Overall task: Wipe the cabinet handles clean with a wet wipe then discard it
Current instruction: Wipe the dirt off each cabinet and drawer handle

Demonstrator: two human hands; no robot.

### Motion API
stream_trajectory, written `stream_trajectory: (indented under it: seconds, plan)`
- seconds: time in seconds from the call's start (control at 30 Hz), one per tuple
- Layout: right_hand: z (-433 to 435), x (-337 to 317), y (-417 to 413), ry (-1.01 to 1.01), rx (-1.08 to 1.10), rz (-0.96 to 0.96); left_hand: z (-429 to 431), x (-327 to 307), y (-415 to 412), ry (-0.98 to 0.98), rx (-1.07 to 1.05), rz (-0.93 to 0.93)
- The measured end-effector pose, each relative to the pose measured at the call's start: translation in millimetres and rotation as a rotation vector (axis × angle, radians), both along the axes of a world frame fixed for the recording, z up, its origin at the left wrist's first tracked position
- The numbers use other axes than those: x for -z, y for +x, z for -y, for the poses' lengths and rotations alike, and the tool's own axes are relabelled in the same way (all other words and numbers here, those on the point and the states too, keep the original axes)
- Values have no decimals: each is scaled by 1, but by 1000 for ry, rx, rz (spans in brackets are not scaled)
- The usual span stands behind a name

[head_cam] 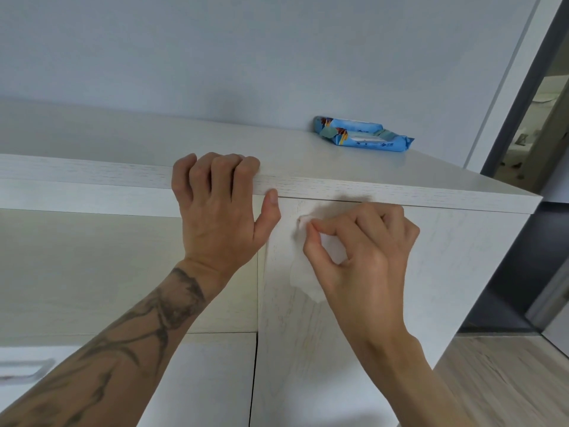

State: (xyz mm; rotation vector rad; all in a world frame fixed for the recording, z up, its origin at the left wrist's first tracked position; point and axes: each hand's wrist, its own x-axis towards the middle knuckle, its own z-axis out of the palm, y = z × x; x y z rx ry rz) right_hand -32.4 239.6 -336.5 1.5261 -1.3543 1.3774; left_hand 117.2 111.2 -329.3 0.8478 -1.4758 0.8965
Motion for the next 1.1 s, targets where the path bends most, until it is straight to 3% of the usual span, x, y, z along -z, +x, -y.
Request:
stream_trajectory:
  seconds: [0.23,0.4,0.57,0.7,1.1]
  plan:
    - [0,-3,2,89,-32,27,2,0,0,-14,6,0]
    - [-4,3,-1,-3,-4,4,2,1,-1,-20,1,-6]
    - [-1,-2,2,78,-9,8,4,0,0,-47,-9,-14]
    - [-5,2,-1,3,-7,0,4,1,0,-40,-4,-17]
    - [1,-5,1,69,-37,12,5,1,0,-48,-2,-22]
